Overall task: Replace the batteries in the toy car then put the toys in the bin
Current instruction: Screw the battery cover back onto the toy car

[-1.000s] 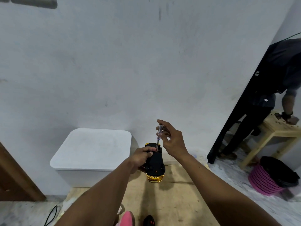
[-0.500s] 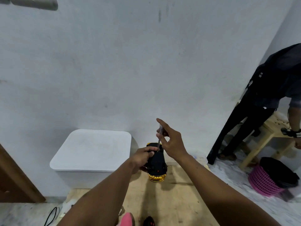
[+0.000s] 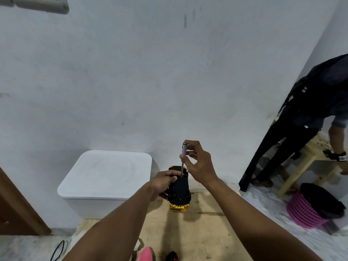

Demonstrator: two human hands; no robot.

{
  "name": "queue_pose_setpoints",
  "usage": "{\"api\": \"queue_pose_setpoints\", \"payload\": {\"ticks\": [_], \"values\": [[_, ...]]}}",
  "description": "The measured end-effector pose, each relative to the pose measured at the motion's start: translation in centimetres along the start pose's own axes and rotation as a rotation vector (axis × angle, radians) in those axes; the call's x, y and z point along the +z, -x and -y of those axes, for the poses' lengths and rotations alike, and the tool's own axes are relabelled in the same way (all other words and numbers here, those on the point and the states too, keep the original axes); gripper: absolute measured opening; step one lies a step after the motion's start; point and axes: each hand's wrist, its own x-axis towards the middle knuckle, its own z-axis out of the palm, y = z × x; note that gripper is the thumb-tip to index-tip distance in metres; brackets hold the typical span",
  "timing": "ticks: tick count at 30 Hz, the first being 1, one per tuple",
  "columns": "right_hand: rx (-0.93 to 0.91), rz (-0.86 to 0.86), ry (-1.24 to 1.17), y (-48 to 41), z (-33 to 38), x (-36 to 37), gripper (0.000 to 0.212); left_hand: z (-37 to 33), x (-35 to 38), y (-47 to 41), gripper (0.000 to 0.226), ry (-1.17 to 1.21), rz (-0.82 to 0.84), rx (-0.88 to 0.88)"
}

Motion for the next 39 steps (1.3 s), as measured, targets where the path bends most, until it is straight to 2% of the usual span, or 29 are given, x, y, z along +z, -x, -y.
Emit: {"api": "queue_pose_setpoints", "payload": {"ticks": [8, 13, 25, 33, 39], "values": [[0.028, -0.027, -0.064, -0.2, 0.2, 0.3, 0.038, 0.1, -0.6, -0.4, 0.028, 0.026, 0.003, -0.014], [0.006, 0.015, -0.003, -0.2, 0.0, 0.0, 0.056, 0.2, -1.2, -0.5, 0.027, 0.023, -0.005, -0.022], [-0.020, 0.140, 0.049, -0.7, 0.0, 0.8, 0.052, 0.5, -0.4, -0.9, 0.027, -0.030, 0.009, -0.007], [0.059, 0.127, -0.028, -1.8, 0.2, -0.2, 0.062, 0.3, -1.0, -1.4, 0.029, 0.003, 0.038, -0.014], [0.117, 0.107, -0.103, -2.2, 0.2, -0.7, 0.059, 0.3, -1.5, -1.7, 0.030, 0.016, 0.063, -0.027]]}}
